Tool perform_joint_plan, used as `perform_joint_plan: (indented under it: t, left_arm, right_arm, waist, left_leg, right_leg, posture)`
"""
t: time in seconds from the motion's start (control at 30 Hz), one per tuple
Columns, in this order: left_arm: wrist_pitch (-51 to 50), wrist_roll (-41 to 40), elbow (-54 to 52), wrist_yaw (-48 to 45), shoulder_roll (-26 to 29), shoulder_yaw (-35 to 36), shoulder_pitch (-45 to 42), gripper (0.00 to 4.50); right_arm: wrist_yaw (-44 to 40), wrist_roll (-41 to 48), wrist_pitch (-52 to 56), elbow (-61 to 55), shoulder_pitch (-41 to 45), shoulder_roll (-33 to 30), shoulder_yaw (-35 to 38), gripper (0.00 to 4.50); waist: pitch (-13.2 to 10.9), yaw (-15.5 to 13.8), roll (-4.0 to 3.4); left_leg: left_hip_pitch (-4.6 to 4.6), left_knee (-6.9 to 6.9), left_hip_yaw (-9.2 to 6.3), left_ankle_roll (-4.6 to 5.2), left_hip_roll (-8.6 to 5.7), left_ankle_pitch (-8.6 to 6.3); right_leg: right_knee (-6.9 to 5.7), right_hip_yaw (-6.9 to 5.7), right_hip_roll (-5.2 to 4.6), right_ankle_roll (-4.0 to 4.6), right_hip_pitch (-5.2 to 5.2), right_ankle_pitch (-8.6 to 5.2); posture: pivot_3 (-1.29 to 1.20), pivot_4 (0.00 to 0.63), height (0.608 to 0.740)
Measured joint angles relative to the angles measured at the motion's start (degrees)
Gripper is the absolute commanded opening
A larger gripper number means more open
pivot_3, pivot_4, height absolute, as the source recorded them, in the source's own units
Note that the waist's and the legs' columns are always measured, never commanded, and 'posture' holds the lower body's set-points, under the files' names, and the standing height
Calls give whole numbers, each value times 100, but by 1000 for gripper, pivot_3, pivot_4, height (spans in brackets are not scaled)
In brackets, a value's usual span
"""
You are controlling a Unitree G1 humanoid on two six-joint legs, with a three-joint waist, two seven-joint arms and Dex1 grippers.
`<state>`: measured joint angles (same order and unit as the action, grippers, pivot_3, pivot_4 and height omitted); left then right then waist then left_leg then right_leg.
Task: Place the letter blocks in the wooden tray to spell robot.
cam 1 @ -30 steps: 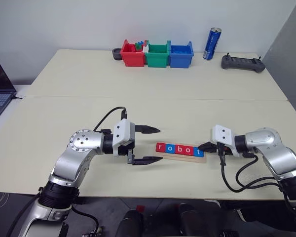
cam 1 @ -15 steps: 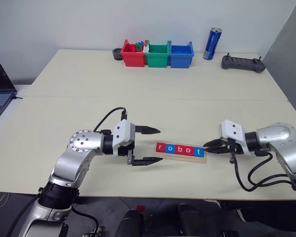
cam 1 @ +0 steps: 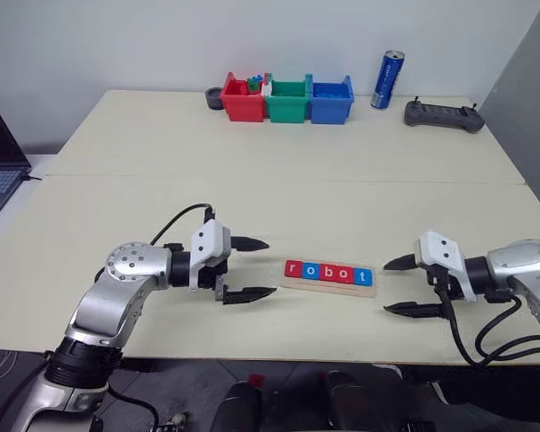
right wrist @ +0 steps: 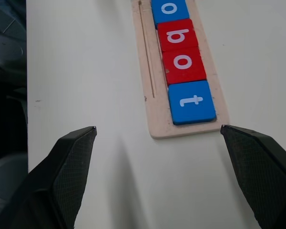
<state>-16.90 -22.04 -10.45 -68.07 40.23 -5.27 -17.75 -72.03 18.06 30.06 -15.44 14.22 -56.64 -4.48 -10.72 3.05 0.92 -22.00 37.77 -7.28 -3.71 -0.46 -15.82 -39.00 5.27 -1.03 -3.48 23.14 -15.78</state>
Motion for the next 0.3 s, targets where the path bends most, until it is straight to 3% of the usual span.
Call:
perform_joint_plan:
  t: [0.3]
  left_arm:
    - [66,72,-1,-11,87,0,3,4500]
  right_arm:
    - [112,3,69,-62,-100,-71,0,4482]
  waist:
    - [0,-9,0]
  left_leg:
    - [0,0,2,0,0,0]
  right_leg:
    - [1,0,0,0,0,0]
  posture:
    - [0,150,740]
